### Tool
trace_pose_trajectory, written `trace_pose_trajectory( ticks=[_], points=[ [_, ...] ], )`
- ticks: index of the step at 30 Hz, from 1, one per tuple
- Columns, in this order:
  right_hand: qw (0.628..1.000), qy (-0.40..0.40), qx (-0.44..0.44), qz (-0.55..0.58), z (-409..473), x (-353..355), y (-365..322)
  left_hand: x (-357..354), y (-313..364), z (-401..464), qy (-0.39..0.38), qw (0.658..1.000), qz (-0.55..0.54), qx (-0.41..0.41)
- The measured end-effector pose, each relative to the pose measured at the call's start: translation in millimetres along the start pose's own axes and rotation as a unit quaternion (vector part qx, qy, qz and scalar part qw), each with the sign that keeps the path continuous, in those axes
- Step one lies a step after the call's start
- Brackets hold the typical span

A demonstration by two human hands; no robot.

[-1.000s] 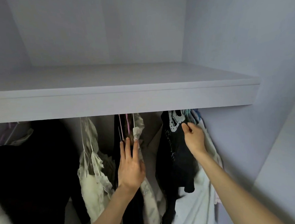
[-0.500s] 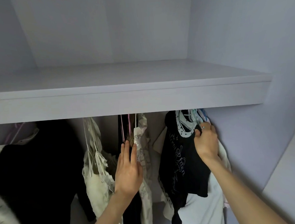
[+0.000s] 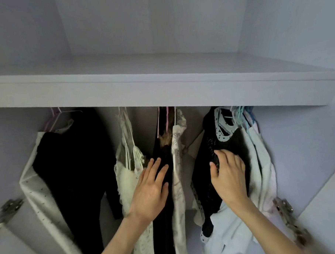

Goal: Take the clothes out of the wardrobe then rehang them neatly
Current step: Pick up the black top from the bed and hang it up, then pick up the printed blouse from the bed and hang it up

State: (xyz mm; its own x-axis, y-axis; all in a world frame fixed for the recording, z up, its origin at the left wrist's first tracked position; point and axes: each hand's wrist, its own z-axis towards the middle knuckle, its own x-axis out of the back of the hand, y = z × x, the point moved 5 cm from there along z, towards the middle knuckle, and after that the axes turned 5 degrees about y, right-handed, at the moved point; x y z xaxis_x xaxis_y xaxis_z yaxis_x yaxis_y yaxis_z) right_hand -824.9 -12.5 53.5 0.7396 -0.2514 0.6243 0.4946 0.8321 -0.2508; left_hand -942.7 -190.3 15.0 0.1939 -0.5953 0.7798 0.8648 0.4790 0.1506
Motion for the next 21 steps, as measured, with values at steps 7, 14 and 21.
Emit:
trace_pose_trajectory(
  ticks=[7,14,21],
  points=[
    [0.981,-0.113,0.074,0.140,-94,-9,-79,25,-40,-114,-0.049,0.995,0.022,0.087],
    [0.916,-0.231,0.219,0.244,-168,-28,-167,79,-81,-255,-0.107,0.950,0.127,0.265],
    [0.804,-0.345,0.375,0.306,-236,-38,-274,160,-78,-369,-0.070,0.847,0.229,0.475]
  ],
)
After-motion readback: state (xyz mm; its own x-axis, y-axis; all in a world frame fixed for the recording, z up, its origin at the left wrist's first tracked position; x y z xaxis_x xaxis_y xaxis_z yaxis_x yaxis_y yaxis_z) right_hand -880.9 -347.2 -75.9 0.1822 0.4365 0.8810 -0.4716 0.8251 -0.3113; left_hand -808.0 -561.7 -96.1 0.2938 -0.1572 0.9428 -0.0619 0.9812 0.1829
